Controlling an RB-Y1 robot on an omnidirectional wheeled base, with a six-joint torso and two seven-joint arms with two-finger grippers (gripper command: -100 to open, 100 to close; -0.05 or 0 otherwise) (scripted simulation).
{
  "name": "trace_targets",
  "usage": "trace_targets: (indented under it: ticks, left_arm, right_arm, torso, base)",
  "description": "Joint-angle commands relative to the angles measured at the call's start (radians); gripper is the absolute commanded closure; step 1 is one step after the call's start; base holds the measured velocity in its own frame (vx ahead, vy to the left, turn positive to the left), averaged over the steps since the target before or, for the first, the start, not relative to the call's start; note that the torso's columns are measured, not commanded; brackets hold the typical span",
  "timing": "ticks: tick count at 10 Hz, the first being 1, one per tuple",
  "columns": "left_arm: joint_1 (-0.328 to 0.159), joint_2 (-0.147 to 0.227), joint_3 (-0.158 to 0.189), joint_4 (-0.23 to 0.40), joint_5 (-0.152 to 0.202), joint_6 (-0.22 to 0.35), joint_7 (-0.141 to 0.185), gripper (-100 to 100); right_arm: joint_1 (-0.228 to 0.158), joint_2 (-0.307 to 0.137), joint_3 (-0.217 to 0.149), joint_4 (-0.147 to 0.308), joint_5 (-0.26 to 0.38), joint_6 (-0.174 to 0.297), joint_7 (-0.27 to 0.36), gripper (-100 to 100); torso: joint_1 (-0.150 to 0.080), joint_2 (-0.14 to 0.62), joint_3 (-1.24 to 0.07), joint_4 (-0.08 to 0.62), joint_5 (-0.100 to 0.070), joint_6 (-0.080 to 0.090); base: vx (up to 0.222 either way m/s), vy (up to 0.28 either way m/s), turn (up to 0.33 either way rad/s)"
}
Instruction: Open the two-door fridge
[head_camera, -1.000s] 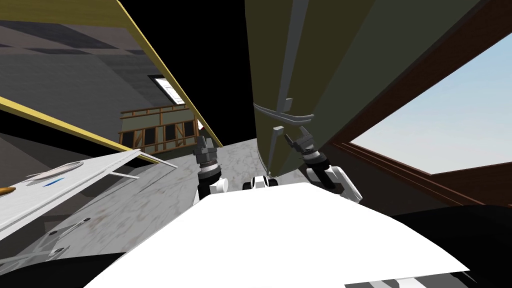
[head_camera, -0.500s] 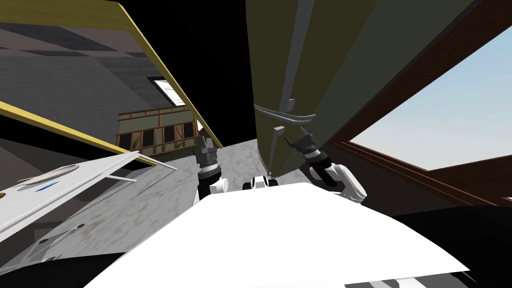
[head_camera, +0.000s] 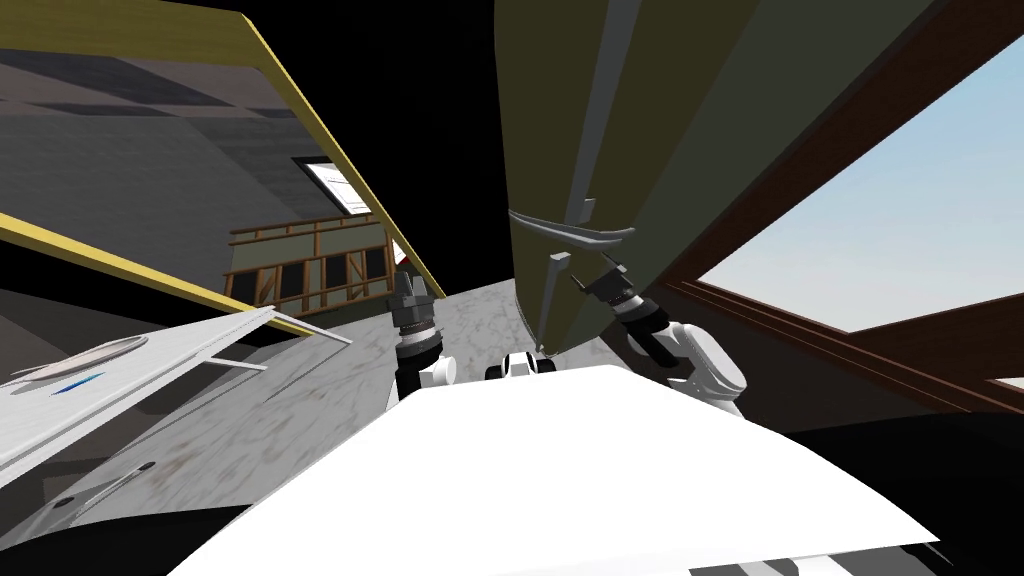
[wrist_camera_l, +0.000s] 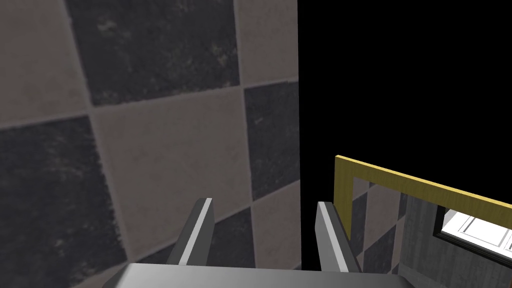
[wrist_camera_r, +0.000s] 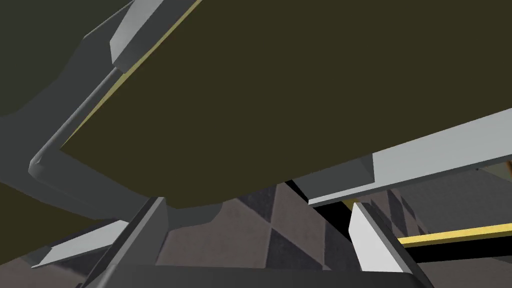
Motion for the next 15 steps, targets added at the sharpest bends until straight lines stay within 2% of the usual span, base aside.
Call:
trace_targets:
  ticks: [1,5,10,11,13,14,15]
  left_arm:
    - [0.0,0.0,0.0,0.0,0.0,0.0,0.0,0]
    - [0.0,0.0,0.0,0.0,0.0,0.0,0.0,0]
    - [0.0,0.0,0.0,0.0,0.0,0.0,0.0,0]
    - [0.0,0.0,0.0,0.0,0.0,0.0,0.0,0]
    - [0.0,0.0,0.0,0.0,0.0,0.0,0.0,0]
    - [0.0,0.0,0.0,0.0,0.0,0.0,0.0,0]
    - [0.0,0.0,0.0,0.0,0.0,0.0,0.0,0]
  right_arm:
    - [-0.009,-0.022,-0.017,0.023,0.048,-0.002,0.06,-100]
    - [-0.027,-0.066,-0.057,0.052,0.146,0.0,0.164,-100]
    - [-0.041,-0.107,-0.09,0.073,0.227,0.001,0.25,-100]
    - [-0.038,-0.101,-0.089,0.068,0.214,-0.002,0.237,-100]
    - [-0.04,-0.144,-0.115,0.057,0.209,0.013,0.196,-100]
    - [-0.034,-0.135,-0.103,0.061,0.215,0.01,0.206,-100]
    - [-0.039,-0.11,-0.095,0.065,0.213,0.001,0.232,100]
  torso:
    - [-0.002,-0.001,-0.001,0.0,0.0,-0.001]
    - [-0.002,-0.005,-0.003,-0.003,-0.001,-0.001]
    - [-0.005,-0.006,-0.005,-0.002,0.0,-0.001]
    - [-0.004,-0.005,-0.004,-0.001,0.0,-0.001]
    - [-0.001,-0.003,-0.003,0.002,0.002,-0.001]
    - [0.004,-0.006,-0.006,0.003,0.006,-0.005]
    - [0.004,-0.004,-0.005,0.002,0.005,-0.005]
  base:
    - [0.002,0.045,-0.017]
    - [0.002,0.065,-0.031]
    - [0.006,0.048,-0.018]
    - [-0.01,0.011,-0.035]
    - [0.055,0.062,-0.064]
    - [0.012,0.031,-0.072]
    - [-0.05,-0.047,0.073]
